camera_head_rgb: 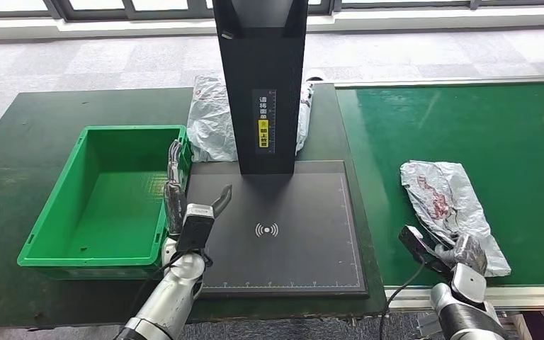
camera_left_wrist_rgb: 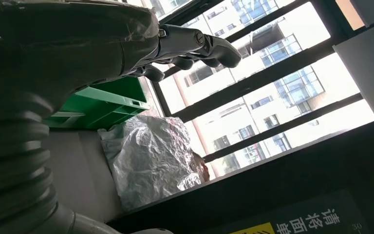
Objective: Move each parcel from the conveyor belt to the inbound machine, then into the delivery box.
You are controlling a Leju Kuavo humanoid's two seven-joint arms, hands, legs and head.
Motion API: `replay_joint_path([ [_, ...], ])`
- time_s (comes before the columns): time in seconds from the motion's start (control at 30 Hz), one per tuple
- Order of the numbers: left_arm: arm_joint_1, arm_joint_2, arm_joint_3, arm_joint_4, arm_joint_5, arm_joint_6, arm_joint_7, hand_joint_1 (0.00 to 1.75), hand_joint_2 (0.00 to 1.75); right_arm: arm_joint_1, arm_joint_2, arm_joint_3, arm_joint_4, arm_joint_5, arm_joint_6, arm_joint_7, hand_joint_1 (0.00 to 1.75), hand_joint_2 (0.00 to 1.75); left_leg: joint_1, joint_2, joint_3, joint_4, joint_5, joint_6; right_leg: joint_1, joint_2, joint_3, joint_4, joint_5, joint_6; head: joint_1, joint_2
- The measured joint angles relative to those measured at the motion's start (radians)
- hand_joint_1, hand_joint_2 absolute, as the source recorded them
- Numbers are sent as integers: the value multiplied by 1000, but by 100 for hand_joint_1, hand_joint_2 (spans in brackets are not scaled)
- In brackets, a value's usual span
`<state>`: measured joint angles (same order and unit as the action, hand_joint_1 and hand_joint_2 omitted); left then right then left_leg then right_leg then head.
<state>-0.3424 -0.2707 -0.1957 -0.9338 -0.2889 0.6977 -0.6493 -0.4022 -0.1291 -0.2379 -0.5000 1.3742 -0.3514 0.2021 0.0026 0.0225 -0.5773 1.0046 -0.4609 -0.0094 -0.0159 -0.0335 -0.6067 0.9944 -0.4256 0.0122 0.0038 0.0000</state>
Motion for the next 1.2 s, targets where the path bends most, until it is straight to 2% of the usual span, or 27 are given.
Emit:
replay_joint_path([
  [0.07,13,3,11,-25,5,0,0,0,175,6,18,2,-58,-28,-35,-39,175,175,0,0,0,0,0,0,0,0,-1,0,0,0,0,0],
  [0.23,32,9,24,-66,6,0,0,0,175,11,50,6,-155,-58,-52,-74,175,175,1,-2,-1,0,1,-1,1,-3,-1,1,-1,-1,0,0],
  [0.33,39,11,39,-78,-12,0,0,0,175,50,86,36,-271,-161,-73,-222,175,175,1,-1,-2,0,1,-1,1,-2,-1,1,-1,-1,0,0],
  [0.4,43,13,48,-80,-19,0,0,0,175,95,123,113,-415,-203,-42,-288,175,175,1,2,-1,0,0,-1,1,1,-2,1,-1,-1,0,0],
  [0.5,43,9,50,-76,-42,0,2,0,175,151,170,303,-592,-245,24,-287,175,175,1,3,0,0,0,-1,2,3,-3,1,-1,-2,0,0],
  [0.6,42,2,50,-70,-64,0,3,0,175,191,193,488,-684,-288,9,-267,175,175,2,2,0,0,0,-2,3,1,-3,2,-2,-3,0,0],
  [0.67,42,0,50,-66,-67,0,3,0,175,205,197,568,-720,-309,-5,-259,175,175,3,2,-1,0,0,-2,3,1,-3,2,-2,-3,0,0],
  [0.77,42,-1,50,-63,-67,0,3,0,175,214,196,627,-753,-327,-8,-259,175,175,2,2,-1,0,0,-2,2,2,-3,1,-2,-2,0,0],
  [0.97,42,-1,50,-60,-67,0,3,0,175,223,195,660,-781,-334,-3,-265,175,175,1,2,-1,0,0,-1,1,2,-3,0,-1,-1,0,0],
  [1.07,39,-1,50,-58,-68,0,3,0,175,226,195,679,-788,-382,89,-303,175,175,1,2,-1,0,0,-1,1,2,-3,1,-1,-1,0,0],
  [1.2,22,2,33,-51,-57,-12,8,0,175,231,193,755,-784,-470,274,-341,3,175,1,2,-1,0,0,-1,2,2,-3,1,-1,-1,0,0],
])
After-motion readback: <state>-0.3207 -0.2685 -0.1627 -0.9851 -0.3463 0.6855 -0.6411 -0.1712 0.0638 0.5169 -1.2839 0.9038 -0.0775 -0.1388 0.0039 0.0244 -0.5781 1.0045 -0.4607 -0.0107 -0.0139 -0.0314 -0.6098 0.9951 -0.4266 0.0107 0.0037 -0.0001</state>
